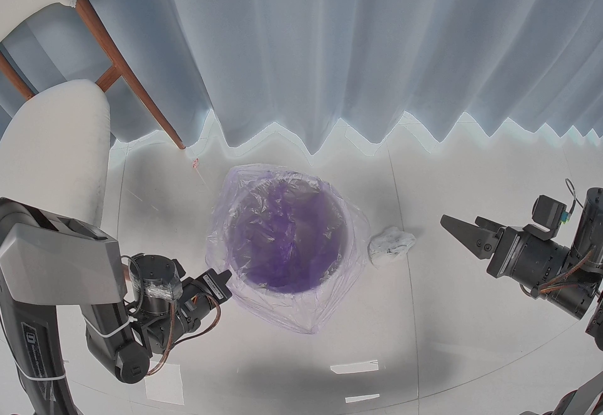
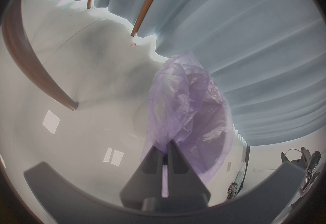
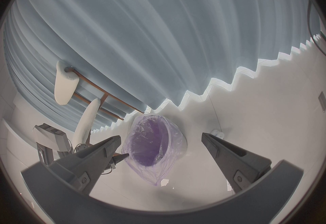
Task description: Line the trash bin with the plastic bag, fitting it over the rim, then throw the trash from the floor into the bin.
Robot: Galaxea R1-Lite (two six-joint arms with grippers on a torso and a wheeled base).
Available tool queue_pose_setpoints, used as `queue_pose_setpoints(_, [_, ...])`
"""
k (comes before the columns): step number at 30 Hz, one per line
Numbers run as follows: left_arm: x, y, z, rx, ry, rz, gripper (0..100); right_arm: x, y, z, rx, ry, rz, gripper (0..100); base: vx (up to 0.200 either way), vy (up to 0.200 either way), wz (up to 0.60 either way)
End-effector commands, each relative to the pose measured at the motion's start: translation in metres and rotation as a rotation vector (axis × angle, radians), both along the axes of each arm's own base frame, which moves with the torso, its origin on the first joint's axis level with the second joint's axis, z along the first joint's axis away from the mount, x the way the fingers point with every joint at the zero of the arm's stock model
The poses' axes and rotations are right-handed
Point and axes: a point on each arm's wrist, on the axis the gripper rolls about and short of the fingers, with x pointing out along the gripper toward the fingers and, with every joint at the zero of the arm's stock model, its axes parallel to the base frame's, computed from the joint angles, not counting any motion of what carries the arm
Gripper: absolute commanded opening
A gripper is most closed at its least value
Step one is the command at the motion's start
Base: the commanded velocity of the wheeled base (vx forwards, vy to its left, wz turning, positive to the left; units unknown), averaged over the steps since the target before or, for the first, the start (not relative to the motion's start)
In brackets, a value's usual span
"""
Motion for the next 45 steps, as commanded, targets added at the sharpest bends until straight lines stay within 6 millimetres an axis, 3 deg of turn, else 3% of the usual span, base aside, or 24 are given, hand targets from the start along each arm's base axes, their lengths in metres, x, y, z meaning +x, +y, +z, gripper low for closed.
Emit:
queue_pose_setpoints(1, [0.003,0.010,-0.009,0.013,0.031,0.035,0,-0.001,0.001,0.000,0.001,0.001,0.008,100,0.000,0.000,0.00])
queue_pose_setpoints(9, [0.016,0.021,-0.045,0.053,0.121,0.084,0,-0.003,0.001,0.003,0.008,-0.014,0.012,100,0.000,0.000,0.00])
queue_pose_setpoints(14, [0.027,0.018,-0.053,0.046,0.108,0.088,0,-0.005,0.000,0.006,0.015,-0.026,0.012,100,0.000,0.000,0.00])
queue_pose_setpoints(25, [0.047,0.014,-0.089,0.090,0.120,0.091,0,-0.009,0.000,0.009,0.025,-0.038,0.024,100,0.000,0.000,0.00])
queue_pose_setpoints(37, [0.047,0.012,-0.092,0.104,0.120,0.096,0,-0.008,0.001,0.010,0.026,-0.041,0.024,100,0.000,0.000,0.00])
queue_pose_setpoints(38, [0.047,0.012,-0.092,0.106,0.119,0.100,100,-0.008,0.001,0.009,0.025,-0.038,0.024,100,0.000,0.000,0.00])
queue_pose_setpoints(42, [0.044,0.011,-0.084,0.116,0.103,0.132,100,-0.009,0.000,0.009,0.027,-0.039,0.023,100,0.000,0.000,0.00])
queue_pose_setpoints(45, [0.032,0.013,-0.064,0.117,0.092,0.136,100,-0.008,0.001,0.010,0.027,-0.040,0.023,100,0.000,0.000,0.00])
